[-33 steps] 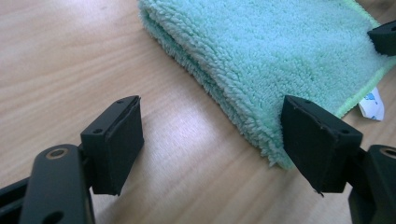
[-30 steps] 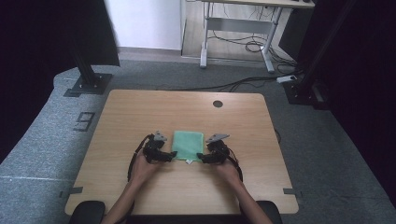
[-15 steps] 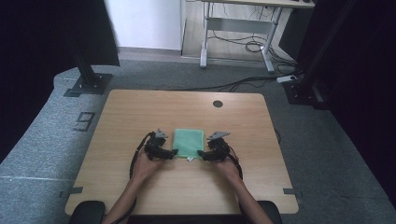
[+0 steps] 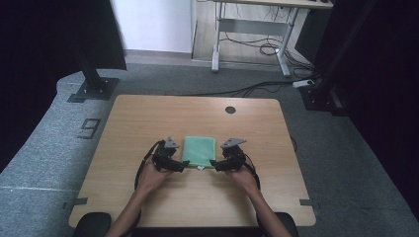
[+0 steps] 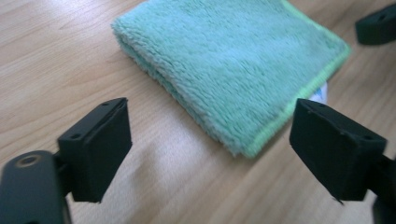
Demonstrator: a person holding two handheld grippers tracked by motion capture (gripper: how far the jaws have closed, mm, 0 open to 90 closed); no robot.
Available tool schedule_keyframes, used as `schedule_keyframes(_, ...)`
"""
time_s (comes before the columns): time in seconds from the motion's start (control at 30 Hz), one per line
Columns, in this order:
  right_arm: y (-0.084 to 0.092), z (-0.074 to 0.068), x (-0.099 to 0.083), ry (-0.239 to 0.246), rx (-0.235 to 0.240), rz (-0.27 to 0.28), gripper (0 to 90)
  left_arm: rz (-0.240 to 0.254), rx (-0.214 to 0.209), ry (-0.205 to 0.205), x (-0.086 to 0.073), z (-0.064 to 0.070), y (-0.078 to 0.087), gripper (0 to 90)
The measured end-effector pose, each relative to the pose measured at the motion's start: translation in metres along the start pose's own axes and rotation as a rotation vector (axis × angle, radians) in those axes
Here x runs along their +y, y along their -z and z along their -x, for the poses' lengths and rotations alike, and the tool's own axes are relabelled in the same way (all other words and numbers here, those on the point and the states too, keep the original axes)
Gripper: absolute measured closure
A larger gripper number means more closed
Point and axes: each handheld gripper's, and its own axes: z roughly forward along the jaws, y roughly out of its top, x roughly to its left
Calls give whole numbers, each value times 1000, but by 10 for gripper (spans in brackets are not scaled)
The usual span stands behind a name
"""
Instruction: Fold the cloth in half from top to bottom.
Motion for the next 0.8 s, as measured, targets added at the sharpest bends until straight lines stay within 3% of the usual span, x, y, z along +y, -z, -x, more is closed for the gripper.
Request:
schedule_keyframes(0.33, 27, -2, -3, 20, 0, 18, 137, 1, 8, -37, -11, 8, 19, 75)
schedule_keyframes(0.63, 48, -5, -16, 35, -10, 14, 47, -8, 56, -86, -31, 13, 40, 5)
schedule_keyframes(0.8, 59, -4, -26, 27, -23, 22, 0, -11, 68, -81, -44, 13, 48, 0)
